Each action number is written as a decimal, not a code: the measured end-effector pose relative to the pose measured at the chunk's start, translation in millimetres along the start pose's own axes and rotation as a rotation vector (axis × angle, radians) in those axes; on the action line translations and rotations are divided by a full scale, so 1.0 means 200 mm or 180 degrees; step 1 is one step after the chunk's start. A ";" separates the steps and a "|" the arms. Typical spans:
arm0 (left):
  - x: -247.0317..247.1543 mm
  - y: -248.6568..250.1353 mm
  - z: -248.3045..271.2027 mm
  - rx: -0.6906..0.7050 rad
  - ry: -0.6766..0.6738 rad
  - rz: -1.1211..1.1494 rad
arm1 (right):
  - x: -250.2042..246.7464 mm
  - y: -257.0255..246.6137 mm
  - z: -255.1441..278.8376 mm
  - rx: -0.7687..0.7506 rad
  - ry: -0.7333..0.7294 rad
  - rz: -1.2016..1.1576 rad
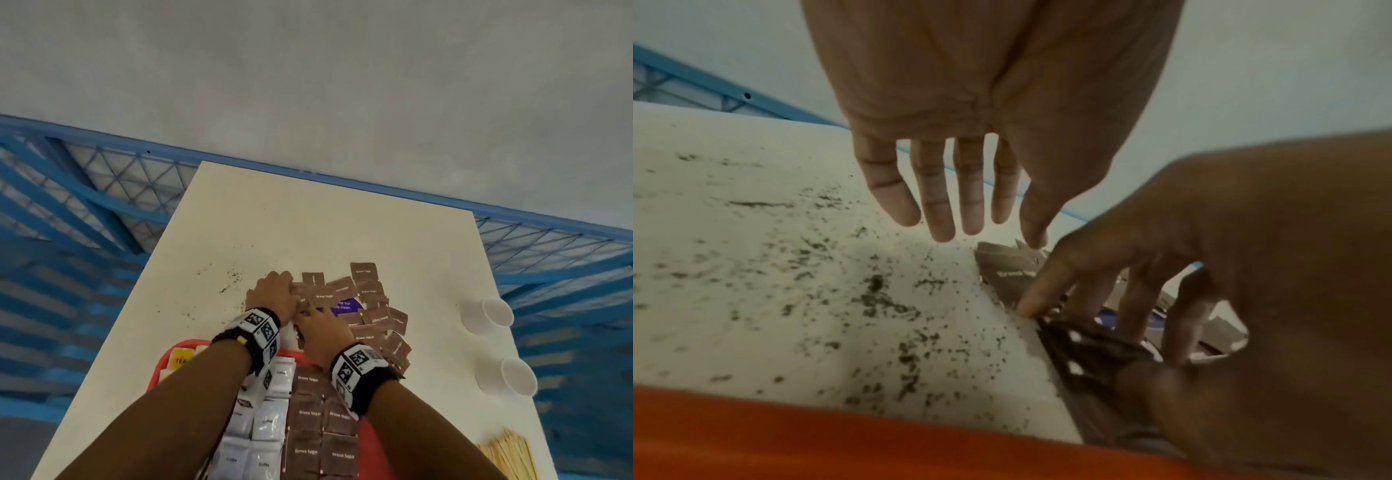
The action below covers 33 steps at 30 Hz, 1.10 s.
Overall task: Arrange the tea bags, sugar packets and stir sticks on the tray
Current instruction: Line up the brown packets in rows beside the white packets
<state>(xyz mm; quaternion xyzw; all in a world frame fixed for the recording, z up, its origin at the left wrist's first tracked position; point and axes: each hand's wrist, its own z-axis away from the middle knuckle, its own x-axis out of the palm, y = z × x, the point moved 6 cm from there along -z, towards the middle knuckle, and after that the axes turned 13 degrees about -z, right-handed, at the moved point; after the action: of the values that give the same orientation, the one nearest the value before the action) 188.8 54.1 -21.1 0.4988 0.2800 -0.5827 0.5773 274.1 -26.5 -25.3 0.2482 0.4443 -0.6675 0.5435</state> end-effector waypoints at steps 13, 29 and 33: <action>0.00 -0.04 0.02 -0.0297 -0.0738 0.1704 | -0.15 0.42 0.18 0.0961 0.1769 -0.3469; 0.13 0.22 0.55 -0.0616 -0.2198 0.5764 | -0.15 -0.21 0.41 -0.0087 0.1224 -0.1912; 0.09 0.14 0.64 -0.0378 -0.2243 0.5716 | -0.20 -0.21 0.56 -0.0590 0.0984 -0.1947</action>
<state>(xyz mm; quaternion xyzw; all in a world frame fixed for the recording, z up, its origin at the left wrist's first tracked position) 184.5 -73.8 14.7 0.2935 -0.3660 -0.0253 0.8828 263.2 -102.5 75.9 0.1514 0.6337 -0.7108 0.2651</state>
